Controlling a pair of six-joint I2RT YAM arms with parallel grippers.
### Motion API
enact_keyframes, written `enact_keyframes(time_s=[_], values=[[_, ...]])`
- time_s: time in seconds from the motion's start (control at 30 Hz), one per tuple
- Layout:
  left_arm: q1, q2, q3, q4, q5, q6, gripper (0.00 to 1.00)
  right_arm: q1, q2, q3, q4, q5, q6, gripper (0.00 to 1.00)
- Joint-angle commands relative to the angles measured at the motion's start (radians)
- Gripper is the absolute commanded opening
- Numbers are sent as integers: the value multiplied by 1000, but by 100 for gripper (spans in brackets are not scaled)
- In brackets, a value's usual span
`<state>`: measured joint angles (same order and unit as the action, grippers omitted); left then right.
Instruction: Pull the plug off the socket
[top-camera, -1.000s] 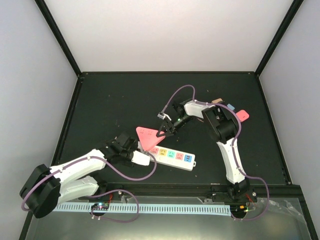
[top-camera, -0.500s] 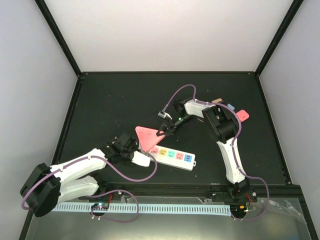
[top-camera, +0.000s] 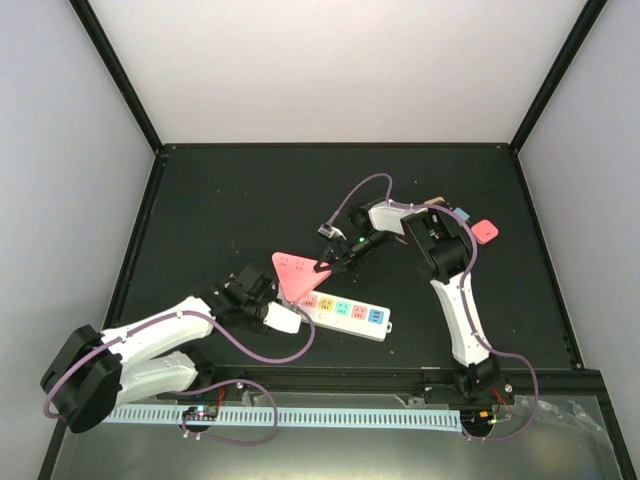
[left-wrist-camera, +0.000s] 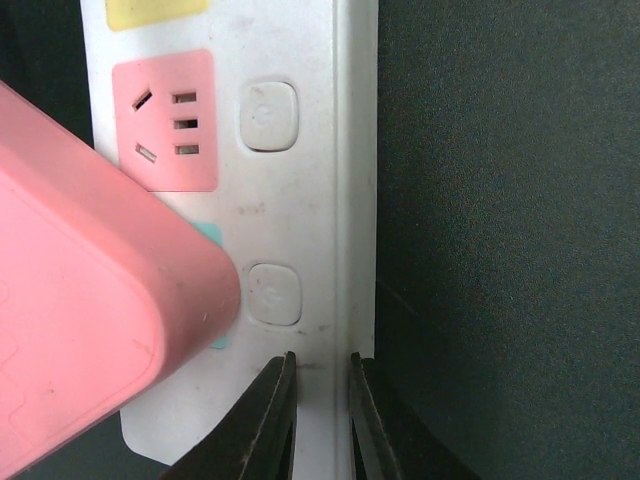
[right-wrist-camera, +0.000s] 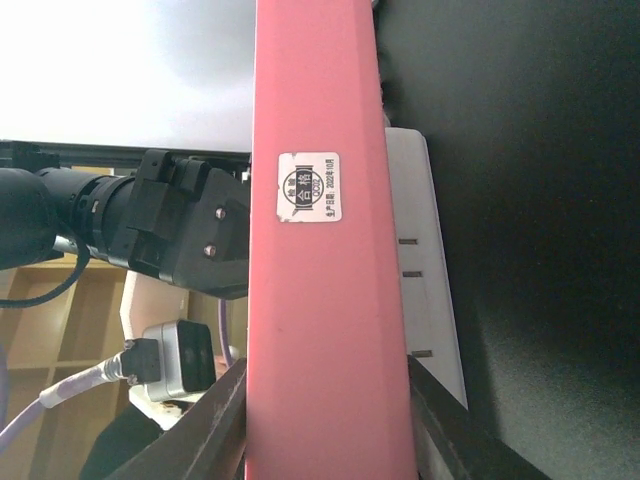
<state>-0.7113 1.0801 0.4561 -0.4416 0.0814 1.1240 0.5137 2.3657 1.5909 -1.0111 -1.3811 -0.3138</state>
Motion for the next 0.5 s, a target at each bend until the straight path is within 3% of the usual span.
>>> enact_keyframes(time_s=[0.0,0.27,0.47], values=[[-1,38,-10,-50,-56,12,15,31,35,3,-33,-66,-34,1],[-1,49,-11,-51,-55,7,15,31,80,13,-82,-117,-81,1],[-2,52,-11,-51,-56,5,14,32,130,56,-214,-156,-211,1]])
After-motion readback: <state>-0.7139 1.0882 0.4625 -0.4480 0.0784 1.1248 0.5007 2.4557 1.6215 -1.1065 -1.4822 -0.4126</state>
